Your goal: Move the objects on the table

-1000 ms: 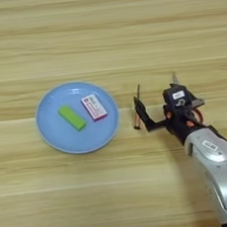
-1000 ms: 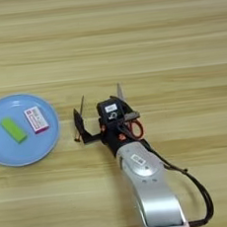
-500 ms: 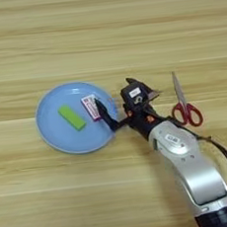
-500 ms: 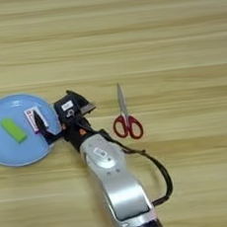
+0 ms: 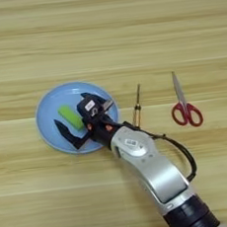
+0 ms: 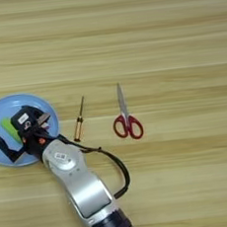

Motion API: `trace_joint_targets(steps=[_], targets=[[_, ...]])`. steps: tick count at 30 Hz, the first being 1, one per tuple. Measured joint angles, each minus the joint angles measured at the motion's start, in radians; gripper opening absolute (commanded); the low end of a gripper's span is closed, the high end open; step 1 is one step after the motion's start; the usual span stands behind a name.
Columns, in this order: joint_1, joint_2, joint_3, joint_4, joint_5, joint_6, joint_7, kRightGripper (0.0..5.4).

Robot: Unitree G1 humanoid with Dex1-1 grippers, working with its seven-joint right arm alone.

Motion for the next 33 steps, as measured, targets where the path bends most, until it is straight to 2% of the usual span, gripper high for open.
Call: trace_joint_targets(steps=[6, 11, 18, 33], targets=[[0.0, 0.021, 0.003, 0.03, 0.027, 0.023, 0.004, 5.34], [-0.006, 0.042, 0.003, 0.035, 0.041, 0.097, 0.012, 5.34], [-0.02, 0.044, -0.012, 0.033, 0.056, 0.181, 0.014, 5.34], [-0.046, 0.045, -0.024, 0.051, 0.05, 0.219, -0.006, 5.34]])
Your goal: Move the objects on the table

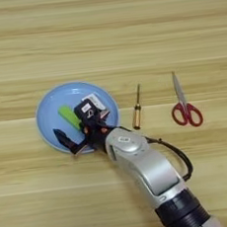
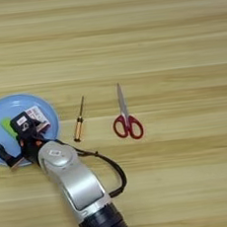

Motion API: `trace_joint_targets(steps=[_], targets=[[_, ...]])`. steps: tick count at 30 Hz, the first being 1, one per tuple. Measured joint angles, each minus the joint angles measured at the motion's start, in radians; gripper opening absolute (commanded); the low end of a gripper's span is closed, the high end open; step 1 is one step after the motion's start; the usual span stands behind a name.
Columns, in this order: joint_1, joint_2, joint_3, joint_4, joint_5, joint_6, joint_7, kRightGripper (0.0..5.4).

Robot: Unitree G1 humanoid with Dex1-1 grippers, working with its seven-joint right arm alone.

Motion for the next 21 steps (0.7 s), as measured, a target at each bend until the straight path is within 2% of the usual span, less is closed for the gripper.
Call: trace_joint_targets(steps=[10, 21], targets=[[-0.029, -0.004, 0.011, 0.034, -0.026, 0.015, -0.002, 5.34], [-0.06, 0.0, 0.005, 0.102, -0.034, -0.011, -0.004, 5.34]])
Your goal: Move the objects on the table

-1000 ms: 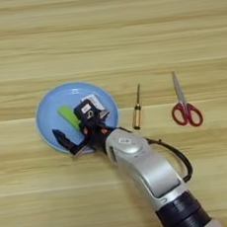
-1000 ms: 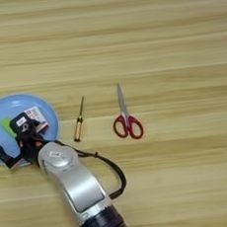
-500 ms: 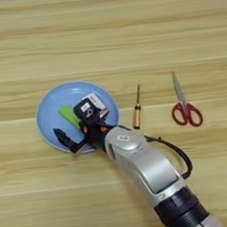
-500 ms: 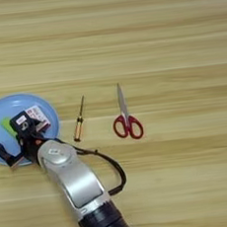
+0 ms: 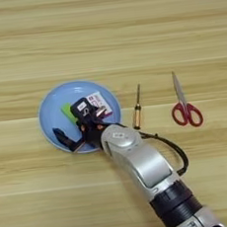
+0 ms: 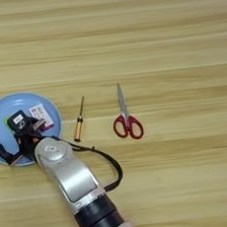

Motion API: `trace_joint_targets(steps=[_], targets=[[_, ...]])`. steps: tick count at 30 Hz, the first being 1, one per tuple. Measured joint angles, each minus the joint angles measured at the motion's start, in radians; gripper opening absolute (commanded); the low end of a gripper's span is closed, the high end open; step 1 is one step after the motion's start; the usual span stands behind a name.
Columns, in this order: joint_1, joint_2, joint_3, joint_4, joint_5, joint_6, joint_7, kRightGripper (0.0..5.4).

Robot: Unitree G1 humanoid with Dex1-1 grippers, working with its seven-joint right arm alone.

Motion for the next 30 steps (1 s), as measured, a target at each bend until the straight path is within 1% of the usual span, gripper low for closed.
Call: trace_joint_targets(steps=[5, 13, 17, 30], targets=[[-0.002, -0.002, -0.001, 0.007, -0.001, -0.008, 0.0, 4.96], [-0.01, -0.001, -0.001, 0.018, -0.005, -0.017, -0.006, 4.05], [-0.009, -0.001, 0.001, 0.019, -0.004, -0.018, -0.003, 3.73], [-0.008, -0.002, -0.008, 0.018, -0.004, -0.018, 0.0, 2.35]])
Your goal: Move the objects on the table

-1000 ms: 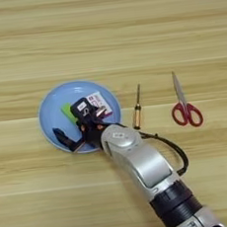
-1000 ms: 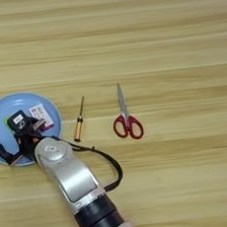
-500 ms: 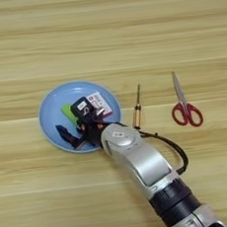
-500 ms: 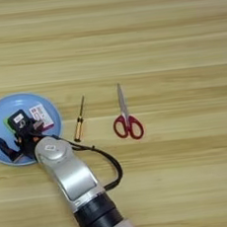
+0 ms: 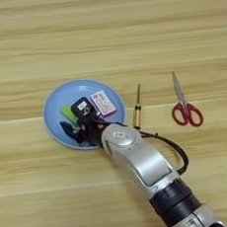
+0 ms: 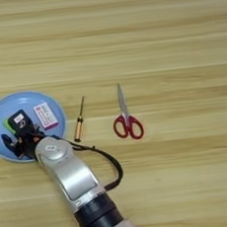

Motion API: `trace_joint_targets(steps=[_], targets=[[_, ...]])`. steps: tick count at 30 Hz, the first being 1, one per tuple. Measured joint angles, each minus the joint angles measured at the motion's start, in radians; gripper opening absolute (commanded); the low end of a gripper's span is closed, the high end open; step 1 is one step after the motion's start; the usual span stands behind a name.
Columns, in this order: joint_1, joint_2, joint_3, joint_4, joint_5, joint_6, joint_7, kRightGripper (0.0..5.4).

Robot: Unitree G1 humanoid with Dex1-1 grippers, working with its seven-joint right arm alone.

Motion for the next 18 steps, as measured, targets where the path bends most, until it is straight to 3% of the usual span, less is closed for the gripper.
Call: trace_joint_targets(steps=[11, 18], targets=[[0.002, 0.0, -0.006, -0.002, 0.0, 0.0, 0.0, 1.43], [0.004, 0.0, -0.006, -0.004, -0.001, 0.0, -0.002, 1.41]])
